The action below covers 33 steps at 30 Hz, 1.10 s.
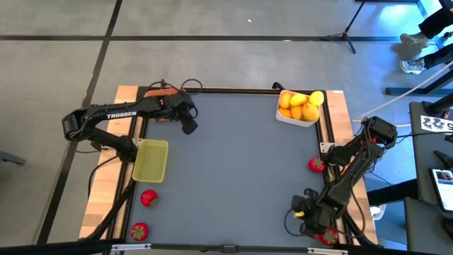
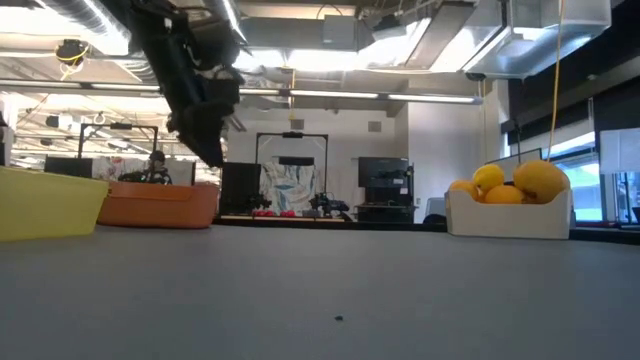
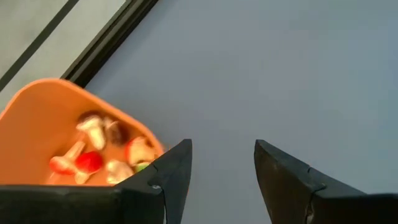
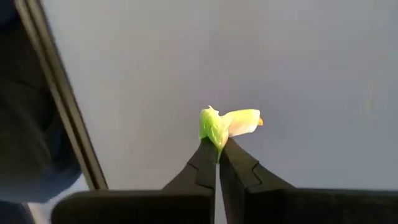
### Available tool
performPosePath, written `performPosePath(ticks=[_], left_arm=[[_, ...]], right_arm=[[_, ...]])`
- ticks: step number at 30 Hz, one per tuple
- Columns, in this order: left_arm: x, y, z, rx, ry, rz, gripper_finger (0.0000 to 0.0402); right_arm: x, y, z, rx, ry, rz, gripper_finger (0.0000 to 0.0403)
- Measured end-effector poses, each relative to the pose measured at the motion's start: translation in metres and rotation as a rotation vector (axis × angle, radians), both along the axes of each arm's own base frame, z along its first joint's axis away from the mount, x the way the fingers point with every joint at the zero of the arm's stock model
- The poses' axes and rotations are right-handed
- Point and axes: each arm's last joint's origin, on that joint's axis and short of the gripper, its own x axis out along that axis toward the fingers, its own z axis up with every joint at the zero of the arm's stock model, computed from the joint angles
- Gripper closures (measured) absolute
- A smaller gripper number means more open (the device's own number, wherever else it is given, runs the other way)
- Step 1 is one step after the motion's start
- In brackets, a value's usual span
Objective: Sort produce into baskets
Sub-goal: Put the green mushroom into the orange bin
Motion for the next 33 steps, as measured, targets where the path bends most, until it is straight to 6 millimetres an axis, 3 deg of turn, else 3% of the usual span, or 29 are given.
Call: performPosePath(ticks=[7, 17, 24, 33], left_arm=[[0.009, -0.029, 0.019, 0.002, -0.155, -0.114, 0.0233], [0.046, -0.073, 0.029, -0.115, -0.440, -0.385, 0.0233], [0.074, -0.097, 0.018, -0.092, -0.517, -0.515, 0.0233], [0.107, -0.120, -0.008, -0.047, -0.577, -0.642, 0.0233]], right_arm=[[0.032, -0.027, 0.012, -0.066, -0.138, 0.037, 0.0390], [0.073, -0.074, 0.016, -0.311, -0.301, 0.046, 0.0390], [0.103, -0.102, 0.024, -0.453, -0.461, 0.054, 0.0389], [0.132, -0.125, 0.037, -0.537, -0.660, 0.094, 0.0389]])
